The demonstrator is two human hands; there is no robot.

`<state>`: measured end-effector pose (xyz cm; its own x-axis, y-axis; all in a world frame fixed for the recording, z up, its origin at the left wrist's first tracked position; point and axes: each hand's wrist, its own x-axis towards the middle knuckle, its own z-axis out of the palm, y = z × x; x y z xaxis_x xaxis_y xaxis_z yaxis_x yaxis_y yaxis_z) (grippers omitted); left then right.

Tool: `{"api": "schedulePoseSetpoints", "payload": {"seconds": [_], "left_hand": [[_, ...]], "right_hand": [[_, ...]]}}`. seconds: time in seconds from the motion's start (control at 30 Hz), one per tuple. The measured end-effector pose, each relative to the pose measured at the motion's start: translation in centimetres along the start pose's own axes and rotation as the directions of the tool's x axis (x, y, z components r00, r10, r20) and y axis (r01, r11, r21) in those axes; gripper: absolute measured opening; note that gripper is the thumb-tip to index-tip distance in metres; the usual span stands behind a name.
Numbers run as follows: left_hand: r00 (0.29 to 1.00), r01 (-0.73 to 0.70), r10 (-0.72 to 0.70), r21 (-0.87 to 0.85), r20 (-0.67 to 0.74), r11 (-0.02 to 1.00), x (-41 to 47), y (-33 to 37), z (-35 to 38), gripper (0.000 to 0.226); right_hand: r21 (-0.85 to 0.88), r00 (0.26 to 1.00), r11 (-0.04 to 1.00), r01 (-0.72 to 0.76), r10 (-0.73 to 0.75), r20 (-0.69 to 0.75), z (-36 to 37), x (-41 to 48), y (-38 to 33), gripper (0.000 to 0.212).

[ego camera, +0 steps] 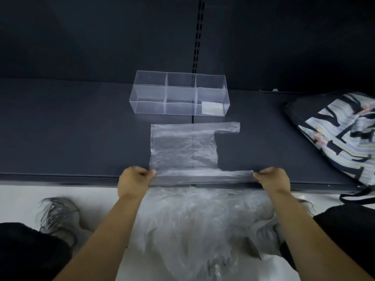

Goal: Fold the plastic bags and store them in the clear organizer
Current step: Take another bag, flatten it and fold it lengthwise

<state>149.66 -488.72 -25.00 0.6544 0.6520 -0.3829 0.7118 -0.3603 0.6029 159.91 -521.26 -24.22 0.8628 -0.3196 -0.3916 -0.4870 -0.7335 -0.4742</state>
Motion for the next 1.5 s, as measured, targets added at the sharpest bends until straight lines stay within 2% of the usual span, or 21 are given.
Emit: {"api": "schedulePoseSetpoints", "payload": {"seconds": [0.07,0.13,0.17,0.23,0.33,0.4,0.47,0.53,0.67,0.87,0.93,0.97,1.03,1.07,1.1,1.13,1.2,1.27,1.37,1.4,1.5], "left_hand": [[0.969,-0.147,0.179,0.183,-0.17,0.972,0.3,0.5,0.1,0.024],[0.879,-0.367,0.414,0.22,-0.237,0.904,0.5,1.8,0.9,0.019],[0.836,-0.462,0.51,0.241,-0.205,0.854,0.9,2.6,1.5,0.024],[0.787,-0.568,0.612,0.297,-0.079,0.768,2.3,4.0,2.6,0.037],[0.8,-0.567,0.593,0.435,0.09,0.699,5.7,4.5,3.9,0.052],[0.826,-0.532,0.537,0.554,0.172,0.64,7.6,3.6,4.6,0.059],[0.827,-0.52,0.529,0.616,0.189,0.592,8.5,2.6,5.0,0.066],[0.824,-0.516,0.544,0.61,0.161,0.601,8.8,2.0,5.2,0.075],[0.825,-0.497,0.549,0.639,0.137,0.587,9.0,1.9,5.4,0.081],[0.864,-0.477,0.462,0.621,0.2,0.622,8.7,3.0,4.6,0.08],[0.822,-0.548,0.532,0.532,0.202,0.645,7.7,3.2,3.6,0.08],[0.754,-0.629,0.629,0.481,0.187,0.611,6.7,3.0,3.1,0.079],[0.556,-0.802,0.799,0.4,0.229,0.443,3.8,1.6,2.7,0.078],[0.462,-0.863,0.837,0.369,0.295,0.346,2.4,0.4,2.7,0.078],[0.403,-0.893,0.836,0.358,0.372,0.272,1.1,-0.8,2.8,0.079],[0.388,-0.9,0.811,0.369,0.437,0.231,0.2,-1.8,2.8,0.077],[0.41,-0.877,0.796,0.433,0.445,0.209,-0.8,-3.3,2.6,0.066],[0.437,-0.845,0.83,0.473,0.347,0.247,-1.0,-3.7,2.2,0.052],[0.454,-0.835,0.868,0.436,0.2,0.336,-1.1,-3.6,1.8,0.039],[0.462,-0.833,0.87,0.42,0.174,0.359,-1.1,-3.5,1.6,0.035],[0.516,-0.818,0.845,0.372,0.141,0.438,-1.4,-2.9,1.3,0.03]], "right_hand": [[-0.109,0.97,0.993,0.049,-0.074,-0.232,0.9,-1.1,-1.8,0.016],[-0.16,0.891,0.965,0.208,-0.254,-0.375,2.8,-2.4,-4.9,0.028],[-0.175,0.849,0.924,0.341,-0.383,-0.364,4.1,-3.1,-6.8,0.032],[-0.172,0.763,0.787,0.593,-0.617,-0.193,7.2,-4.3,-10.5,0.038],[-0.19,0.651,0.627,0.756,-0.75,0.114,12.2,-5.0,-14.6,0.049],[-0.241,0.627,0.58,0.778,-0.737,0.253,14.8,-4.0,-15.3,0.055],[-0.342,0.652,0.558,0.756,-0.69,0.316,15.7,-1.9,-14.3,0.062],[-0.442,0.712,0.575,0.688,-0.653,0.258,14.9,1.0,-12.4,0.067],[-0.525,0.844,0.711,0.468,-0.535,0.028,10.1,6.7,-7.8,0.07],[-0.5,0.92,0.811,0.303,-0.387,-0.07,4.7,8.8,-4.9,0.065],[-0.43,0.851,0.797,0.423,-0.513,-0.113,4.9,5.8,-5.6,0.064],[-0.364,0.774,0.745,0.559,-0.626,-0.091,5.5,3.6,-5.8,0.064],[-0.217,0.561,0.539,0.814,-0.826,0.05,7.5,-1.8,-5.4,0.07],[-0.201,0.465,0.434,0.878,-0.872,0.151,8.7,-4.2,-4.7,0.075],[-0.222,0.4,0.351,0.91,-0.884,0.241,9.7,-5.9,-4.0,0.079],[-0.253,0.376,0.307,0.918,-0.878,0.297,10.3,-7.0,-3.5,0.078],[-0.318,0.433,0.347,0.882,-0.862,0.261,10.5,-7.4,-2.9,0.07],[-0.331,0.469,0.402,0.854,-0.87,0.151,9.8,-6.9,-2.9,0.055],[-0.334,0.378,0.328,0.883,-0.921,0.095,8.4,-6.2,-2.3,0.022],[-0.326,0.387,0.336,0.884,-0.917,0.103,7.9,-6.1,-2.1,0.018],[-0.275,0.531,0.476,0.835,-0.829,0.175,5.8,-5.5,-2.8,0.012]]}}
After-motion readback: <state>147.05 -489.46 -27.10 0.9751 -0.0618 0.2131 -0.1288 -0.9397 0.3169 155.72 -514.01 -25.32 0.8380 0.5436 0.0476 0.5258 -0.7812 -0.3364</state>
